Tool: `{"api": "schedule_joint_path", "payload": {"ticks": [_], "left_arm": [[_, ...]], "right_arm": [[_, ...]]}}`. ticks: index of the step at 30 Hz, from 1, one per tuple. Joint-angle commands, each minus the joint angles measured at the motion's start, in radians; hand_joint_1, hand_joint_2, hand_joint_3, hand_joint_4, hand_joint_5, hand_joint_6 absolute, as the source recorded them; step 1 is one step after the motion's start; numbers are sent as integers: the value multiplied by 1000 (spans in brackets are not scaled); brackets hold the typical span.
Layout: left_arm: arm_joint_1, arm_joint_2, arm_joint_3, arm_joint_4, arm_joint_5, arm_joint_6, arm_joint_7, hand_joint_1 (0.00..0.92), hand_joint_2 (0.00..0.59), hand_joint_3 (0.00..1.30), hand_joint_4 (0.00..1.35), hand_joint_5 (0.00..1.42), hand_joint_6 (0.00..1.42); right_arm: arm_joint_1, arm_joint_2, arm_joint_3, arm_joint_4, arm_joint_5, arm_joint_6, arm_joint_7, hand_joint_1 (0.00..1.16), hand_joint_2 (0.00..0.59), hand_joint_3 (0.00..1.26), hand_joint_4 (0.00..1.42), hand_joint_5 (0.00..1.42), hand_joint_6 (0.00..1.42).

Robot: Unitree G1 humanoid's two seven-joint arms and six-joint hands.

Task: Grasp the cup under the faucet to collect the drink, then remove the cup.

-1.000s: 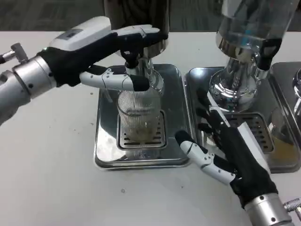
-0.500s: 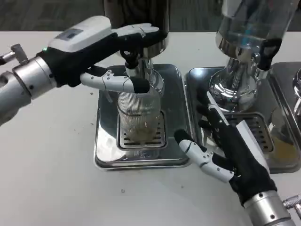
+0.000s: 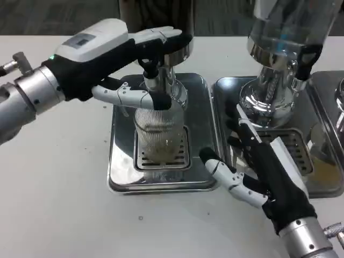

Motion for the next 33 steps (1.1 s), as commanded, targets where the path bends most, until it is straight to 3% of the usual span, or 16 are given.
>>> {"api": "schedule_joint_path", "payload": {"ticks": [1,33], "left_arm": [[38,18,-29,15,56,11,-7,0,53,126,0,47,93],[40,36,-66,-9,147,-42,124,0,45,124,0,21,103]], "right_arm": [[-4,5,-8,3,-1,4,-7,508,292,5,2,36,114],[-5,13,-14,6,2,1,-8,497,300,24,22,50,113]]}}
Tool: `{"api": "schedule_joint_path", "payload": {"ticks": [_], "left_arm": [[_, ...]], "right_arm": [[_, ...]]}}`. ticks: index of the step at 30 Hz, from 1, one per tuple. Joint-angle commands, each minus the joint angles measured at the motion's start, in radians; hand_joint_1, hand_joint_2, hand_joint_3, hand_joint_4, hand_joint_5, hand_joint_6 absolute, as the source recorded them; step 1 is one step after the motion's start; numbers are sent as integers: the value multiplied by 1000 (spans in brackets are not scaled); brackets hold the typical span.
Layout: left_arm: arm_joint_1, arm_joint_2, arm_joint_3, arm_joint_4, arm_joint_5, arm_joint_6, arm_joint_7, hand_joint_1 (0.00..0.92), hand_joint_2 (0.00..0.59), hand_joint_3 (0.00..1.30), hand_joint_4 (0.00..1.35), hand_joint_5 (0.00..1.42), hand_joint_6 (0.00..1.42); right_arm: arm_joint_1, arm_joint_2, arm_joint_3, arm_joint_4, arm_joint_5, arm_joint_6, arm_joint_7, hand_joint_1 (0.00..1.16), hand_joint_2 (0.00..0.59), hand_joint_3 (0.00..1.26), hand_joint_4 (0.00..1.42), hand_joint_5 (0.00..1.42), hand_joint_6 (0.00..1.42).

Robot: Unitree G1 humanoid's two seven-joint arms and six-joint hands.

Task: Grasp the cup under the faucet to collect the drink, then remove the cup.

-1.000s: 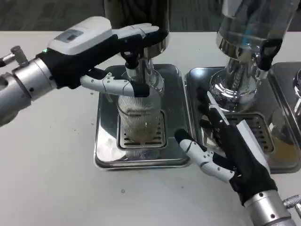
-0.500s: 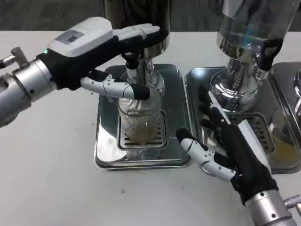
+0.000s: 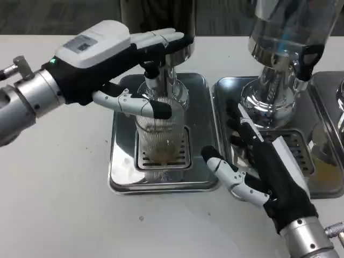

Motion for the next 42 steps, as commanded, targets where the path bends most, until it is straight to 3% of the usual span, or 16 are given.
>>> {"api": "schedule_joint_path", "payload": {"ticks": [1,42], "left_arm": [[37,12,-32,4,53,5,-14,0,44,124,0,21,104],[37,20,-42,5,95,1,42,0,48,129,0,21,108]], "right_arm": [[-6,5,-6,7,2,0,-7,496,300,24,22,50,113],[-105,4,14,92,-15,-41,-5,492,301,25,22,50,112]]}}
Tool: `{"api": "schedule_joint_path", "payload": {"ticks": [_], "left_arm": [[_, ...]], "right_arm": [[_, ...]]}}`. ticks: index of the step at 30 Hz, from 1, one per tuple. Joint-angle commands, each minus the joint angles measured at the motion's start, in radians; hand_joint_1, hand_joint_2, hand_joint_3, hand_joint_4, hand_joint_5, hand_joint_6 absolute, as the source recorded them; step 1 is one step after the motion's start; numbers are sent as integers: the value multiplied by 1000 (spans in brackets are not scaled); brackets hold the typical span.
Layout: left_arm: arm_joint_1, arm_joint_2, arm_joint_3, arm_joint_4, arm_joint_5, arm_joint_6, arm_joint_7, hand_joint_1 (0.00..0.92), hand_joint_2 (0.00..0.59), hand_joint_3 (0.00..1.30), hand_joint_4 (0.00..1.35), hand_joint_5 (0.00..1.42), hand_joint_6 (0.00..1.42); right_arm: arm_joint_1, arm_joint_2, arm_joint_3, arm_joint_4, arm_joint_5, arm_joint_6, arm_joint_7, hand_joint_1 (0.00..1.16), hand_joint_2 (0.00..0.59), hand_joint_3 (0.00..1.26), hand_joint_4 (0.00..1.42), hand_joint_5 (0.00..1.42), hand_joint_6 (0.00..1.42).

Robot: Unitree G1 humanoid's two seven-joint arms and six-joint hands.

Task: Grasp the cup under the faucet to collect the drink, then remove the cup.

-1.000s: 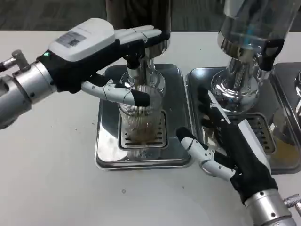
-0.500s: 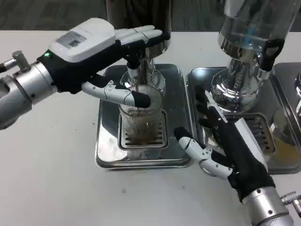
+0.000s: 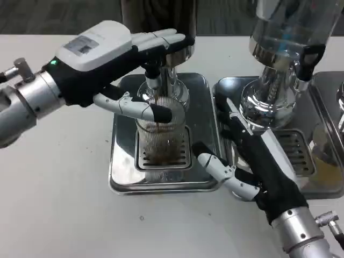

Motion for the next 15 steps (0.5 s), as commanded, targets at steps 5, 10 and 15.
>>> {"api": "schedule_joint_path", "payload": {"ticks": [5,10,15], "left_arm": [[39,10,-26,13,26,8,-39,0,48,132,0,21,108],[42,13,-27,6,31,8,-34,0,49,129,0,21,108],[44,14,-25,2,30,7,-34,0,47,122,0,21,109]], "right_arm": [[-45,6,-3,36,14,-21,0,492,301,26,27,50,112],[-66,7,-4,57,19,-25,2,491,304,32,31,57,113],[-87,8,-4,74,22,-25,3,497,313,34,42,63,113]]}}
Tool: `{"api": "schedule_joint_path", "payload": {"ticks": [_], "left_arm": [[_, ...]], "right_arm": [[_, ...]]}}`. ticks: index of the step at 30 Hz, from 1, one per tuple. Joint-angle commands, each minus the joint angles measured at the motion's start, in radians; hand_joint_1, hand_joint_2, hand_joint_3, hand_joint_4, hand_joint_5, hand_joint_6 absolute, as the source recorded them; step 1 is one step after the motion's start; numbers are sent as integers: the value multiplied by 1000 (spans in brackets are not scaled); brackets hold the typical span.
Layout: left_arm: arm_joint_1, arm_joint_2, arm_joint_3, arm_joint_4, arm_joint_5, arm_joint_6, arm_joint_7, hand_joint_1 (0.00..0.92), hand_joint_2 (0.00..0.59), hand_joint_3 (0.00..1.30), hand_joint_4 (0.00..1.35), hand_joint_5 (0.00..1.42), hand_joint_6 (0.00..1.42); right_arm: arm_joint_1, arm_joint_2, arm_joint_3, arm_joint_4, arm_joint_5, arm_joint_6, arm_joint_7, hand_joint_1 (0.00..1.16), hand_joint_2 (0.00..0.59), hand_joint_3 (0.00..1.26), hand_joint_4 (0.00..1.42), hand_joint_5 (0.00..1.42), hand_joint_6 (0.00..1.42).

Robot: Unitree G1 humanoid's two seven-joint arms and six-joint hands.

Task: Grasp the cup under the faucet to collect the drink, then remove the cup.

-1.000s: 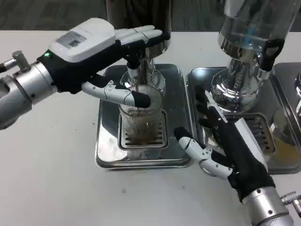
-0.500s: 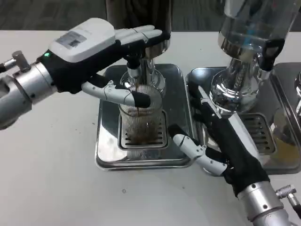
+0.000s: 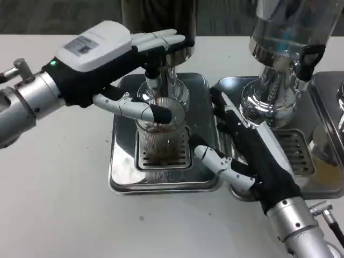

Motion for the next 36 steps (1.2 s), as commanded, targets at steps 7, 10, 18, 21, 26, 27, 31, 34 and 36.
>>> {"api": "schedule_joint_path", "payload": {"ticks": [7,10,18,21,26,27,31,34,36], "left_arm": [[44,12,-22,2,22,11,-39,0,42,115,0,21,109],[45,12,-21,2,20,12,-38,0,46,114,0,21,109],[47,14,-18,5,14,15,-40,0,50,109,0,21,109],[49,16,-16,3,9,15,-42,0,52,96,0,21,109],[51,17,-15,2,-3,17,-50,0,52,94,0,21,109],[51,17,-15,2,-5,17,-51,0,52,94,0,21,109],[52,18,-12,2,-11,18,-56,0,52,94,0,21,109],[52,18,-11,3,-15,18,-60,0,52,94,0,21,113],[52,17,-9,4,-18,18,-62,0,52,94,0,21,116]], "right_arm": [[-41,7,-4,39,16,-22,5,500,315,42,44,72,113],[-52,6,-4,51,22,-23,10,501,315,43,44,73,113],[-84,9,-5,97,39,-30,19,502,315,44,50,74,113],[-95,10,-4,112,45,-35,23,502,315,44,52,75,119],[-116,13,-2,141,54,-43,29,495,323,54,57,85,126],[-118,14,-2,144,55,-44,29,494,323,54,59,85,127],[-130,18,-3,165,59,-49,32,491,323,54,62,85,127],[-139,21,-3,178,64,-50,36,490,324,54,63,86,128],[-144,23,-3,184,66,-50,38,489,324,54,64,86,128]]}}
